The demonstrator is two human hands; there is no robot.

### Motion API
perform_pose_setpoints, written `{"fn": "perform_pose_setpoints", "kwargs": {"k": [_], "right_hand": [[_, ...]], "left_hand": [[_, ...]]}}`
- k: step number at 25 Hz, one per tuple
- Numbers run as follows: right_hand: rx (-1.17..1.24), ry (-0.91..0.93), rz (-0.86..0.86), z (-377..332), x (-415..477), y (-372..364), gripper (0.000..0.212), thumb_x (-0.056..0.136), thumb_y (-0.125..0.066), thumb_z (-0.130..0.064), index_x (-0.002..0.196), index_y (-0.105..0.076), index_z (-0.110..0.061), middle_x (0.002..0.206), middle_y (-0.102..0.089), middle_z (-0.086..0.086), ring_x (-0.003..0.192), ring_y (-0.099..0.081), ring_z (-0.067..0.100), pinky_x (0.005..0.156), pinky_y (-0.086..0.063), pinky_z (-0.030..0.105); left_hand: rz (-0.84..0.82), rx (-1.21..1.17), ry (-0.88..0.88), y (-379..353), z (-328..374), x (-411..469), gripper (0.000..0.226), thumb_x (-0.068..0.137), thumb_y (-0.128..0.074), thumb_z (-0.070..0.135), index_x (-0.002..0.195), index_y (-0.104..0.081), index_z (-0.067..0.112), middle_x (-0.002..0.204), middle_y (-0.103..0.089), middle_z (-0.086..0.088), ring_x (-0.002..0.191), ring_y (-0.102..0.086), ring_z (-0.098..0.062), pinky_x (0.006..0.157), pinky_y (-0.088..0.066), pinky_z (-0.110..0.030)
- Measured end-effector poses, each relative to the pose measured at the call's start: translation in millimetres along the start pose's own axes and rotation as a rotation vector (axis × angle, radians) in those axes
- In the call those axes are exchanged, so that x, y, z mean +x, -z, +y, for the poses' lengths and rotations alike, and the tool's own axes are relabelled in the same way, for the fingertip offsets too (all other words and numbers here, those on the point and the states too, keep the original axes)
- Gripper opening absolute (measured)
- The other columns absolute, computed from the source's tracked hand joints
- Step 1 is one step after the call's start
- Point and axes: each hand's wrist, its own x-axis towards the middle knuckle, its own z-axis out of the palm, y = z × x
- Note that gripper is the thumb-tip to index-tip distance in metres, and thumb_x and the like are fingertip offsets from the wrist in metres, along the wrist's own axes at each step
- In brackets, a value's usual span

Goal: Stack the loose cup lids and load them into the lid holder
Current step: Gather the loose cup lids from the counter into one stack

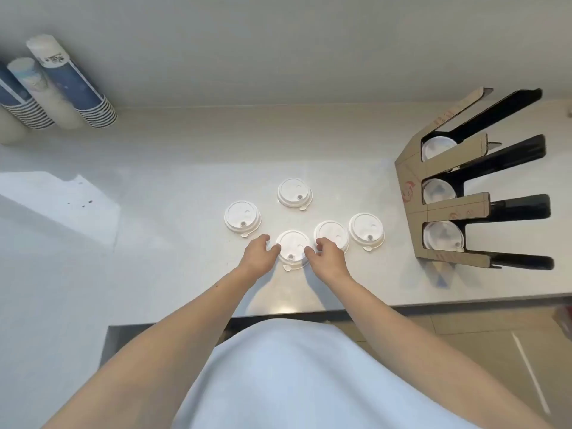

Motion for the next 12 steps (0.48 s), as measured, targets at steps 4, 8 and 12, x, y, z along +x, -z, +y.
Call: {"fn": "perform_pose_setpoints", "kwargs": {"k": [4,8,12], "right_hand": [[0.01,-0.018,0.019,-1.4,1.6,-4.2,0.04,0.095,-0.058,-0.022,0.121,-0.055,0.009,0.124,-0.06,0.026,0.115,-0.058,0.038,0.1,-0.045,0.044],[0.053,-0.024,0.024,-1.2,5.3,-9.9,0.036,0.093,-0.059,-0.019,0.115,-0.058,0.01,0.117,-0.064,0.027,0.11,-0.06,0.04,0.096,-0.047,0.045],[0.119,-0.04,0.016,-0.4,5.3,-11.7,0.032,0.092,-0.059,-0.015,0.113,-0.058,0.008,0.121,-0.062,0.027,0.113,-0.059,0.039,0.098,-0.046,0.045]], "left_hand": [[-0.008,-0.029,-0.011,-2.6,0.0,9.0,0.059,0.103,-0.05,0.028,0.157,-0.032,0.012,0.162,-0.037,-0.01,0.148,-0.037,-0.027,0.119,-0.031,-0.039],[-0.025,-0.061,0.015,-7.7,1.0,15.0,0.06,0.102,-0.052,0.027,0.157,-0.032,0.013,0.16,-0.041,-0.011,0.147,-0.04,-0.027,0.119,-0.032,-0.039],[-0.01,-0.143,0.051,-10.4,-1.3,18.3,0.061,0.1,-0.057,0.026,0.155,-0.036,0.012,0.155,-0.046,-0.012,0.142,-0.045,-0.028,0.118,-0.035,-0.04]]}}
